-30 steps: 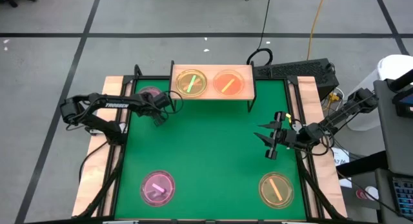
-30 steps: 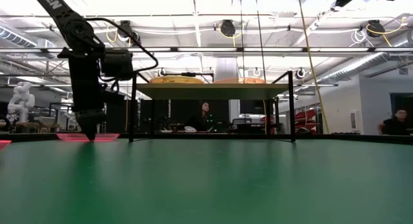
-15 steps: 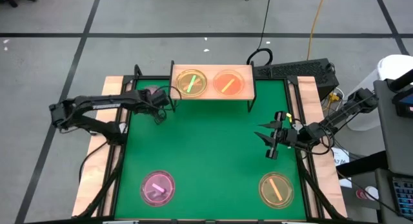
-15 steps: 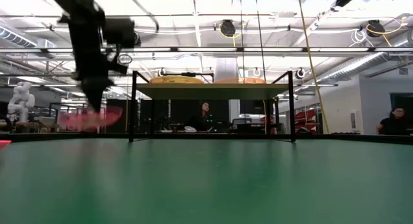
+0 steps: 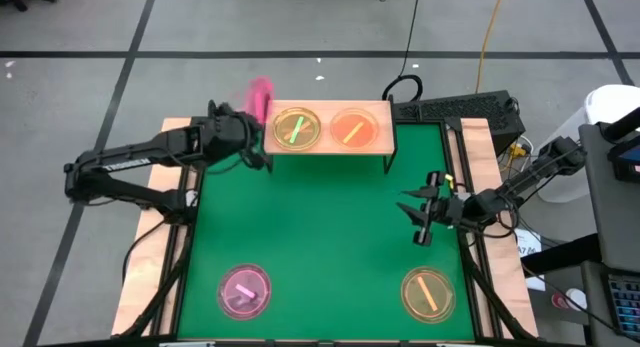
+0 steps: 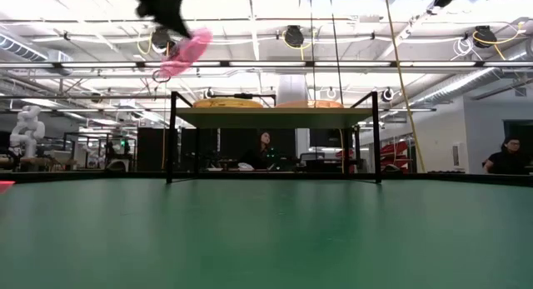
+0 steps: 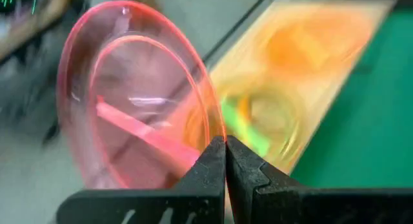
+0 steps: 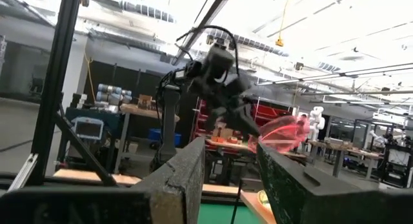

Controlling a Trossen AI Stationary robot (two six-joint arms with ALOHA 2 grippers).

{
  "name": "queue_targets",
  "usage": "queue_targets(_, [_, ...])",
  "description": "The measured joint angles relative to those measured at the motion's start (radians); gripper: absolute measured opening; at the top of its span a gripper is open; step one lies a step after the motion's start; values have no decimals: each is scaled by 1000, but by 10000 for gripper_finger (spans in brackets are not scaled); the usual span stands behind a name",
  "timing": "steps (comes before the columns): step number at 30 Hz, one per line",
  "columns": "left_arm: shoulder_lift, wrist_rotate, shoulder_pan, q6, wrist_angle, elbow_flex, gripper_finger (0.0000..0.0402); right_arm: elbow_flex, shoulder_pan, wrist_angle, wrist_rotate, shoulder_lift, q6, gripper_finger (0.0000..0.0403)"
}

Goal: Place and stack plates onto a shelf
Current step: Stack the top pink plate on top of the orange plate on the shelf

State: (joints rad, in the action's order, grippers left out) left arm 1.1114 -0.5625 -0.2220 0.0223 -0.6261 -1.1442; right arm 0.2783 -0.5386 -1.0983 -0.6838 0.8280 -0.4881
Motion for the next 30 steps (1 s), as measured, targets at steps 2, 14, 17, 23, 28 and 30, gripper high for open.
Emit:
queue_targets(2, [36, 23, 23, 100, 119, -22, 1, 0, 0, -10, 0, 0, -2, 123])
queue_targets(14, [356, 217, 42, 420, 451, -187, 1, 0, 0, -13, -1, -2, -3, 123])
queue_targets(17, [447, 254, 42, 477, 467, -241, 1, 0, 0, -13, -2, -2, -3, 123])
queue_targets(23, [596, 268, 36, 537, 475, -347, 1, 0, 0, -13, -1, -2, -2, 123])
queue_targets(28, [680, 329, 25, 552, 475, -385, 1, 0, 0, -12, -2, -5, 0, 123])
queue_targets(30, [697, 341, 19, 552, 492, -386, 1, 0, 0, -12, -2, -5, 0, 123])
